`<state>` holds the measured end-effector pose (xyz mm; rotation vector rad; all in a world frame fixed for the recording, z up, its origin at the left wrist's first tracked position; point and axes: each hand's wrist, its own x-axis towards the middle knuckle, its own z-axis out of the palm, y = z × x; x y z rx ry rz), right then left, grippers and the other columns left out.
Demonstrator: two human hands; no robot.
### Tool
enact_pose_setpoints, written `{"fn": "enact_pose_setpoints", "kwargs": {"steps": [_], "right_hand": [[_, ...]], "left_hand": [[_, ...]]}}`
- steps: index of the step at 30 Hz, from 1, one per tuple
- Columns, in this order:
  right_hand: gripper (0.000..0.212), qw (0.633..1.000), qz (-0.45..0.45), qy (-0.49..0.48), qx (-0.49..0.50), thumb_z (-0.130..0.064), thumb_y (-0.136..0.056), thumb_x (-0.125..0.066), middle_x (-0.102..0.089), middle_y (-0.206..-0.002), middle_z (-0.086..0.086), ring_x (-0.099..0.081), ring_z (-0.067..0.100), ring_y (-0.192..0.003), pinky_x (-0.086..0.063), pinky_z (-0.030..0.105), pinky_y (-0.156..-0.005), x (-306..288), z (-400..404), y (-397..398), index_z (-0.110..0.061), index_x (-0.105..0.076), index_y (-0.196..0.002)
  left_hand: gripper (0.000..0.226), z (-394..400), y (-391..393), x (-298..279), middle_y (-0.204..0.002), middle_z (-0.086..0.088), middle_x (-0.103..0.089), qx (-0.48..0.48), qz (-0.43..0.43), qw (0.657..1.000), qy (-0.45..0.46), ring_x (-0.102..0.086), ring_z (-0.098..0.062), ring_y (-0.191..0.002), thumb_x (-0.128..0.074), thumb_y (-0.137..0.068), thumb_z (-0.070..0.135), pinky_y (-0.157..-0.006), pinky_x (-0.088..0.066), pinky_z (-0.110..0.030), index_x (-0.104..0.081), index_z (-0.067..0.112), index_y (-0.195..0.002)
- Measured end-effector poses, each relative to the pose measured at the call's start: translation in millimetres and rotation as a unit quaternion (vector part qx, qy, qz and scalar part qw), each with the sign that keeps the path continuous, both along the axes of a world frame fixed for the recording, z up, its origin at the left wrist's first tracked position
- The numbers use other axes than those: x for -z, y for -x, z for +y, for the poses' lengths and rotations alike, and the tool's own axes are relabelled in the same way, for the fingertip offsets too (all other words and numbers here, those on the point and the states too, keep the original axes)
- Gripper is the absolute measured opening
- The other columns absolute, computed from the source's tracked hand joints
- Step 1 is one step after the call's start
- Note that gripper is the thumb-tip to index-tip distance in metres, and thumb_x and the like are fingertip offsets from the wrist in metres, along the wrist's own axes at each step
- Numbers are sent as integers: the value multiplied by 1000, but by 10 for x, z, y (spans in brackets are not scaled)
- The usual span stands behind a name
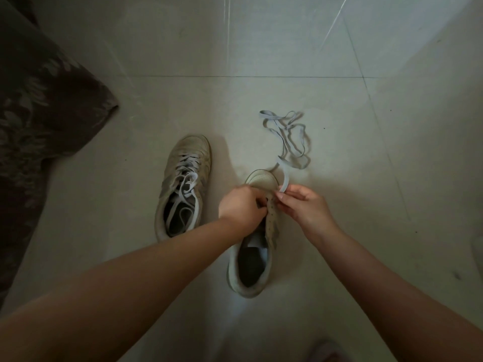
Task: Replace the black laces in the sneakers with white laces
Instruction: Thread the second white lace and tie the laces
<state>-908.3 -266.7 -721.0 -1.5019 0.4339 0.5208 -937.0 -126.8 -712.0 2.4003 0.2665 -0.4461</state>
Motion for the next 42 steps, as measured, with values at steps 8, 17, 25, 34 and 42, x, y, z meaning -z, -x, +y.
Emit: {"fn": "enact_pose_setpoints", "kwargs": {"steps": [8, 17, 25, 34, 42], "right_hand": [[15, 995, -41, 83, 21, 5, -78, -70, -70, -82, 9, -67, 18, -78, -57, 28, -78, 0, 1, 7, -5, -66, -89], [10, 983, -82, 165, 15, -8, -80, -72, -69, -80, 0, -62, 4, -70, -48, 13, -63, 31, 24, 81, -12, -67, -87], [18, 921, -220, 297, -124, -7, -78, -72, -65, -75, -3, -55, 7, -64, -41, 14, -62, 57, 11, 121, -23, -66, -81], [6, 995, 24, 100, 0, -10, -77, -75, -71, -78, 5, -65, 15, -74, -47, 24, -65, 82, 41, 145, -15, -71, -77], [29, 989, 42, 143, 1, -25, -75, -78, -66, -91, 6, -63, 18, -82, -52, 34, -74, 159, 21, 84, -16, -57, -93]], "left_hand": [[15, 24, 24, 6, -96, 3, -70, -16, 6, 999, 44, -63, -18, -87, -65, -81, 25, -71, -48, -25, -74, 27, -93], [20, 3, 71, -20, -104, 2, -65, 5, -39, 999, 9, -60, -19, -95, -59, -86, 32, -75, -47, -28, -71, 31, -102], [33, -50, 112, -4, -114, 1, -60, 102, -97, 983, -116, -51, -20, -109, -41, -95, 37, -82, -34, -28, -62, 33, -119], [23, -191, 61, 16, -97, 3, -69, -90, 21, 995, -44, -62, -20, -94, -51, -89, 32, -86, -40, -31, -71, 34, -101], [23, -220, 29, -71, -109, -7, -63, -7, -21, 1000, -14, -57, -27, -100, -45, -89, 19, -75, -41, -30, -63, 17, -105]]}}
